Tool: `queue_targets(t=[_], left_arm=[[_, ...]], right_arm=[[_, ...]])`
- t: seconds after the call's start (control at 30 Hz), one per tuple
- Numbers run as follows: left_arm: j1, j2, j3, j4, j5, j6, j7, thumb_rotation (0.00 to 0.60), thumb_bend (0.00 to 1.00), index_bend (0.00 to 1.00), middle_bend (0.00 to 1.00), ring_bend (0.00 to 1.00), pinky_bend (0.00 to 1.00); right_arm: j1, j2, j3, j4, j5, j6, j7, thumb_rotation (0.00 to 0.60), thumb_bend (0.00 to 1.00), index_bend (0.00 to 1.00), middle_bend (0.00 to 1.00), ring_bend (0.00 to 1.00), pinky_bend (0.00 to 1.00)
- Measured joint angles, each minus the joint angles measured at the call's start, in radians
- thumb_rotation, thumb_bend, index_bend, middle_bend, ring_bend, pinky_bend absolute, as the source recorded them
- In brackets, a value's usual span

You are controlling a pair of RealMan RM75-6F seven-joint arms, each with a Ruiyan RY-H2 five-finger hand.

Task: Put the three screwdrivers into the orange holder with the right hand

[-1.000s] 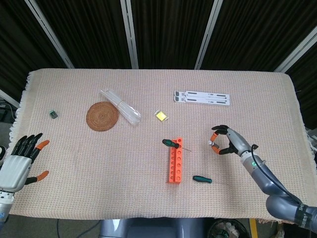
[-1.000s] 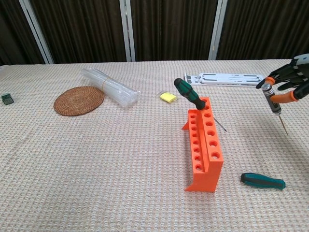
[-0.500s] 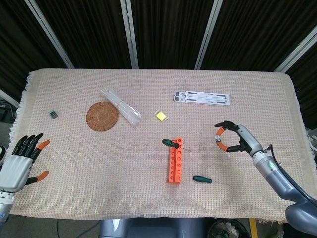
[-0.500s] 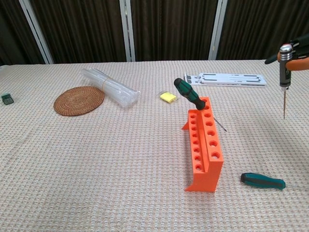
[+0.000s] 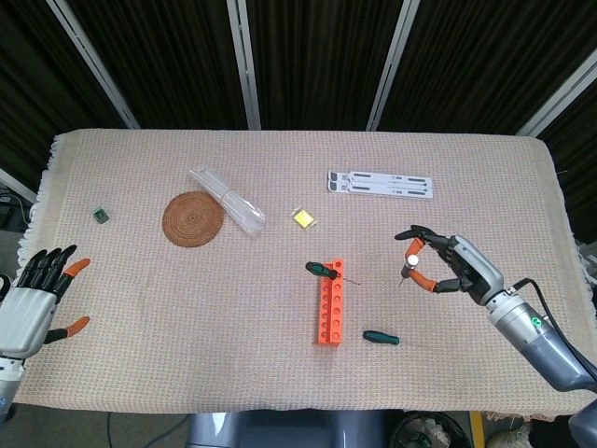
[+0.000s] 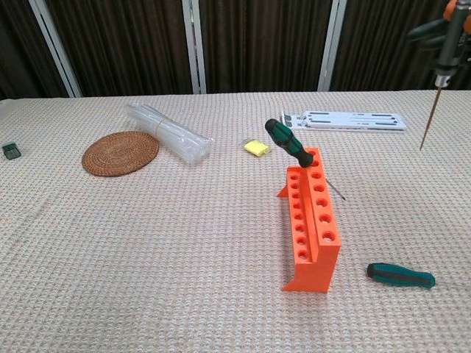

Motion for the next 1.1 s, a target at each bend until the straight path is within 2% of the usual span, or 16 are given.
queue_targets(t=[0.1,0.2,0.3,0.77,1.1], left_arm=[[-0.002,0.007,-0.007,-0.002,-0.002,0.004,0.003,0.600,0.14,0.15,0.00,0.00,0.00],[-0.004,0.016,-0.013,-0.010,-0.004,0.009,0.005,0.600,0.14,0.15,0.00,0.00,0.00],[-0.010,0.022,-0.020,-0.019,-0.001,0.011,0.006,0.600,0.14,0.15,0.00,0.00,0.00],[-0.026,0.037,-0.029,-0.041,0.001,-0.001,0.017,0.600,0.14,0.15,0.00,0.00,0.00],[-0.032,0.030,-0.026,-0.033,-0.009,-0.020,0.011,0.600,0.14,0.15,0.00,0.00,0.00]], right_arm=[[0.021,0.008,-0.050,-0.008,-0.061,0.063,0.063,0.600,0.47,0.65,0.23,0.00,0.00],[0.050,0.005,-0.087,-0.024,-0.080,0.091,0.068,0.600,0.46,0.65,0.23,0.00,0.00],[0.081,-0.019,-0.099,-0.042,-0.069,0.091,0.048,0.600,0.46,0.65,0.23,0.00,0.00],[0.194,-0.151,-0.112,-0.056,0.135,0.021,-0.128,0.600,0.46,0.65,0.23,0.00,0.00],[0.269,-0.255,-0.090,-0.032,0.295,-0.031,-0.246,0.600,0.46,0.65,0.23,0.00,0.00]])
